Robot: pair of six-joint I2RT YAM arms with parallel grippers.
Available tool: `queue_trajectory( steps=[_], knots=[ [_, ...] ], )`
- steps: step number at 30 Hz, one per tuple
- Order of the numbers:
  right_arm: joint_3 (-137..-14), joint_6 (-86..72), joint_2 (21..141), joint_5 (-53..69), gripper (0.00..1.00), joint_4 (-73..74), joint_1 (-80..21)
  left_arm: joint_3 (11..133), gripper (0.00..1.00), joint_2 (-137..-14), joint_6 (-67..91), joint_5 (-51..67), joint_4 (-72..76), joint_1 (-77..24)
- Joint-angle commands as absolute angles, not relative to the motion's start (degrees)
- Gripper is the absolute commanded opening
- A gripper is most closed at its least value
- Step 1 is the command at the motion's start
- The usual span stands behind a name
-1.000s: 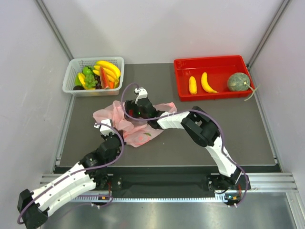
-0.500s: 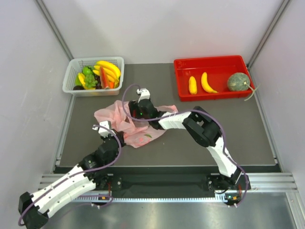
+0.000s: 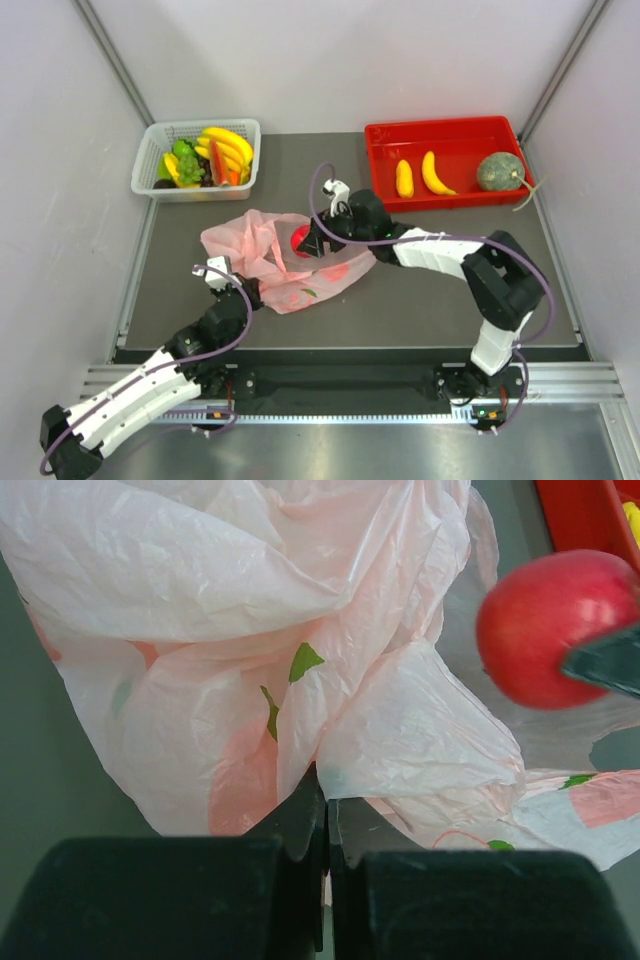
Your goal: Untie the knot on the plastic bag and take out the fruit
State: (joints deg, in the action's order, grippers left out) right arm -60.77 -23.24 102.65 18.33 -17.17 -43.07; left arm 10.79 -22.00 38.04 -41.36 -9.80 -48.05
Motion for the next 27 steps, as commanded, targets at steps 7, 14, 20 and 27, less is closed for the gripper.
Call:
queue_trajectory(
  steps=[7,14,20,27],
  knots=[
    [-64.2,-16.1,89.1,57.2,0.0,-3.9,-39.1,12.9,0.0,-25.0,36.0,-39.0,-1.0,-48.0],
    [-67.6,-13.3,79.0,48.8,0.0,1.7,-27.0,14.4,0.0,-27.2,33.5,-34.2,1.8,-48.0],
    [-76.7,-10.8,83.7,7.7,0.0,13.5,-20.0,14.6,0.0,-28.3,31.8,-30.7,3.8,-48.0],
    [-94.8,-12.7,107.3,-0.8,0.0,20.6,-14.3,15.5,0.0,-29.2,30.8,-24.7,4.6,-47.9]
  ],
)
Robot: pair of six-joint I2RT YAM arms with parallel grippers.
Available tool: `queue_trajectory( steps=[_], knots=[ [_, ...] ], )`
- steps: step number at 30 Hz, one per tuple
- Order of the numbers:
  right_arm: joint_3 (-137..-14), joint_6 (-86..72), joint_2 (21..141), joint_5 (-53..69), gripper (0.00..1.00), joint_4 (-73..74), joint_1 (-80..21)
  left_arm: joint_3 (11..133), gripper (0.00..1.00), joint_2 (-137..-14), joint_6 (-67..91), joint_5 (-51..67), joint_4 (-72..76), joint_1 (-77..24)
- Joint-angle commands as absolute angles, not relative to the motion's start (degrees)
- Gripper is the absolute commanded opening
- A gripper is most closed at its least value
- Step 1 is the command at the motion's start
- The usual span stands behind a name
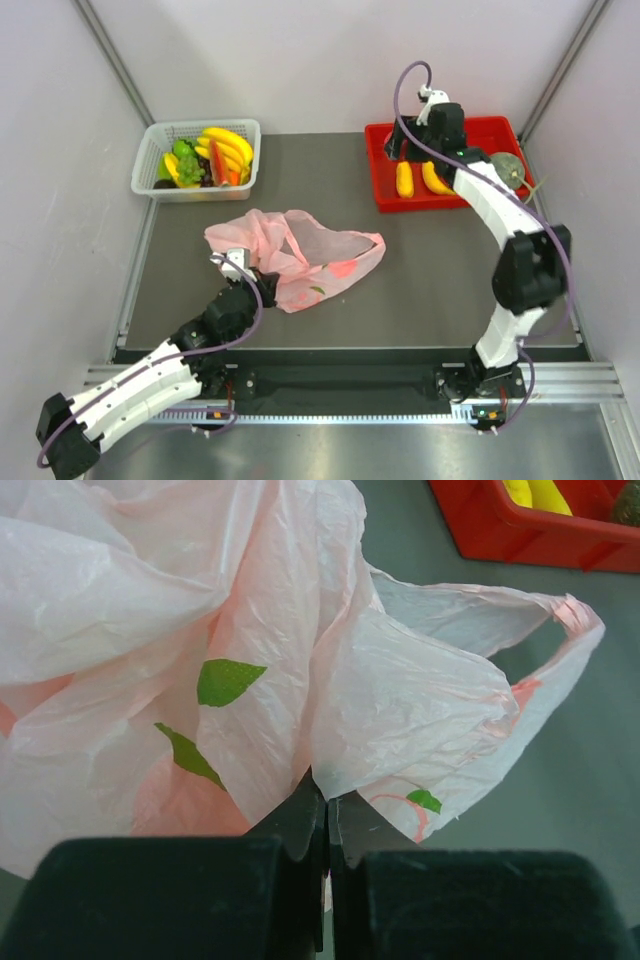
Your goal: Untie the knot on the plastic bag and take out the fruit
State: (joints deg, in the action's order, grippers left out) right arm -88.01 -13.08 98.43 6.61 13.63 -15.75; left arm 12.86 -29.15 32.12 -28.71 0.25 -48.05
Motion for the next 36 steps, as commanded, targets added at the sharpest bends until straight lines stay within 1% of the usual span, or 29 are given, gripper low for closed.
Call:
queue_trajectory(
  steps=[1,2,3,7,11,14,19,22,25,26,27,28,29,30,31,32,34,36],
  knots=[
    [-96.8,-12.5,109.5,-0.7,0.0,21.3,-14.4,15.5,0.0,-29.2,30.6,-24.0,4.7,-47.9],
    [-100.2,-12.4,111.5,-0.6,0.0,21.6,-14.3,15.6,0.0,-29.3,30.5,-23.5,4.7,-47.9],
    [-101.8,-12.7,114.8,-0.4,0.0,22.6,-14.2,15.6,0.0,-29.0,30.4,-22.0,4.9,-48.0],
    [-108.1,-13.3,121.4,-0.4,0.0,24.6,-14.1,16.2,0.0,-28.3,29.8,-20.3,5.0,-47.9],
    [-110.7,-13.4,126.6,3.3,0.0,26.7,-13.7,16.1,0.0,-27.9,29.1,-18.8,6.3,-48.0],
    [-110.4,-13.6,127.6,3.7,0.0,26.8,-13.7,15.7,0.0,-27.9,29.4,-18.5,6.9,-48.0],
    [-112.8,-12.6,130.1,-1.0,0.0,29.7,-13.8,15.2,0.0,-27.4,29.7,-18.9,7.1,-48.0],
    [-113.9,-12.6,131.0,-7.3,0.0,32.7,-13.4,15.0,0.0,-26.6,29.9,-19.9,6.2,-47.9],
    [-111.9,-13.0,128.9,-13.3,0.0,32.8,-13.0,14.8,0.0,-25.4,29.9,-20.4,5.5,-47.9],
    [-111.2,-12.7,127.3,-15.0,0.03,32.3,-12.9,14.8,0.0,-24.8,29.9,-20.5,5.3,-48.0],
    [-110.5,-12.5,126.3,-15.0,0.13,31.2,-12.9,14.7,0.0,-24.5,29.9,-20.8,5.2,-48.0],
    [-109.1,-11.7,125.3,-14.8,0.41,30.8,-12.9,14.7,0.0,-24.3,29.9,-21.0,4.8,-47.9],
    [-108.5,-11.4,123.2,-13.4,0.52,30.3,-12.9,14.8,0.0,-23.9,29.9,-21.2,4.7,-47.9],
    [-107.2,-10.8,121.9,-12.2,0.75,29.4,-12.9,14.8,0.0,-23.8,29.9,-21.5,4.5,-48.0],
    [-106.5,-10.4,120.6,-11.0,0.94,28.9,-13.1,14.9,0.0,-23.6,29.9,-21.9,4.3,-48.0],
    [-105.8,-9.4,117.8,-8.9,1.0,28.5,-13.4,14.9,0.0,-23.3,30.0,-22.1,3.9,-47.9],
    [-102.6,-8.9,114.3,-6.1,1.0,26.3,-13.9,15.1,0.0,-23.0,30.3,-23.5,3.0,-48.0],
    [-99.9,-8.4,108.1,-2.1,1.0,25.1,-15.0,15.6,0.0,-22.9,31.3,-25.2,0.8,-48.0]
  ],
)
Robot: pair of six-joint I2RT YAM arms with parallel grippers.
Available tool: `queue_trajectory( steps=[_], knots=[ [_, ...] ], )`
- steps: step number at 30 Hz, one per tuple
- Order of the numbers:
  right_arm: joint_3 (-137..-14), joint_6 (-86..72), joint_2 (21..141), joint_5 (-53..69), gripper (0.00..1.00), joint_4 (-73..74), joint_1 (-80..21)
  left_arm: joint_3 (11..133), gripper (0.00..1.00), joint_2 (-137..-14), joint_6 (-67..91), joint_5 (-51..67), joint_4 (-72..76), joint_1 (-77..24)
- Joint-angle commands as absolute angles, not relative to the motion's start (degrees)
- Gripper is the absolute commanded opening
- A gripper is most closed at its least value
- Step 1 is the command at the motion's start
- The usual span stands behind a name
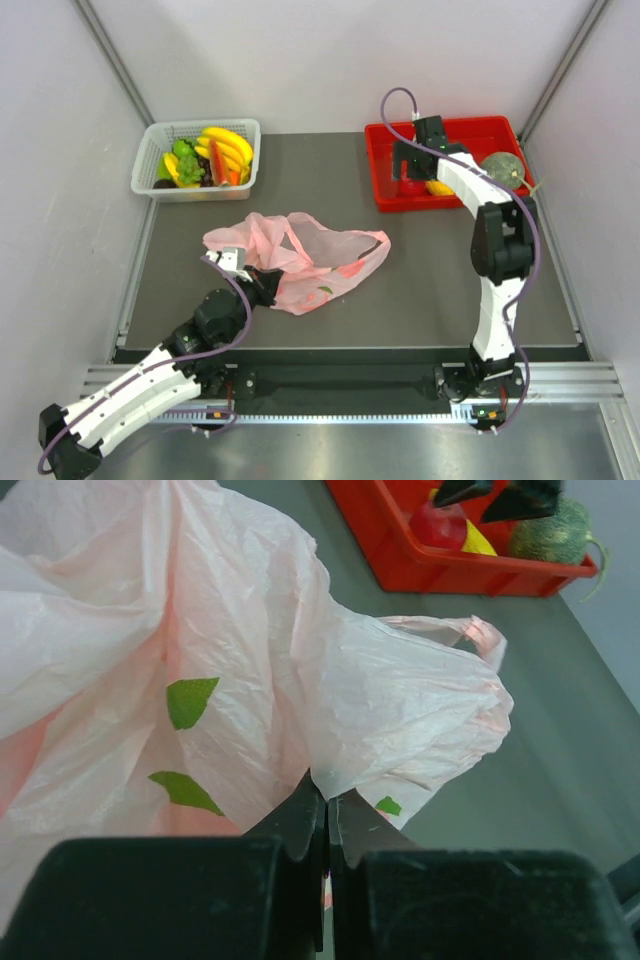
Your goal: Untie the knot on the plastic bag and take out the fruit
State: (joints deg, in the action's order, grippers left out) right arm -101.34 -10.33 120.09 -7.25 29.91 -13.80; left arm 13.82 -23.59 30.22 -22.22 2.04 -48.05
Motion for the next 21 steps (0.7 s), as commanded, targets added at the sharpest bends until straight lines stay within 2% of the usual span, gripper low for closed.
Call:
queue_trajectory(
  steps=[1,3,4,7,8,9,15,21],
  knots=[
    [-96.8,-8.3,105.8,-0.8,1.0,23.3,-15.6,15.8,0.0,-22.7,31.8,-28.0,0.3,-48.0],
    [-91.4,-8.5,99.1,1.8,0.99,21.3,-18.2,16.6,0.0,-22.6,34.3,-31.3,-5.2,-48.0],
    [-90.3,-8.2,97.3,2.5,1.0,20.9,-19.3,17.0,0.07,-22.5,35.7,-35.9,-6.9,-48.0],
    [-88.0,-5.4,93.3,4.6,1.0,22.9,-25.6,17.6,0.33,-21.5,38.0,-38.9,-10.1,-48.0],
    [-87.6,-4.8,92.7,5.5,1.0,24.1,-29.1,17.7,0.44,-21.1,38.2,-39.5,-10.2,-48.0],
    [-87.2,-4.6,92.7,6.1,0.99,24.4,-30.7,17.8,0.63,-20.7,38.8,-39.7,-10.5,-48.0],
    [-83.5,-4.7,94.7,11.2,1.0,22.6,-39.4,19.2,0.99,-18.6,41.2,-43.8,-13.7,-48.0],
    [-82.2,-3.6,96.9,16.8,0.99,21.4,-47.8,21.4,0.99,-15.8,44.0,-48.3,-18.4,-48.0]
  ],
)
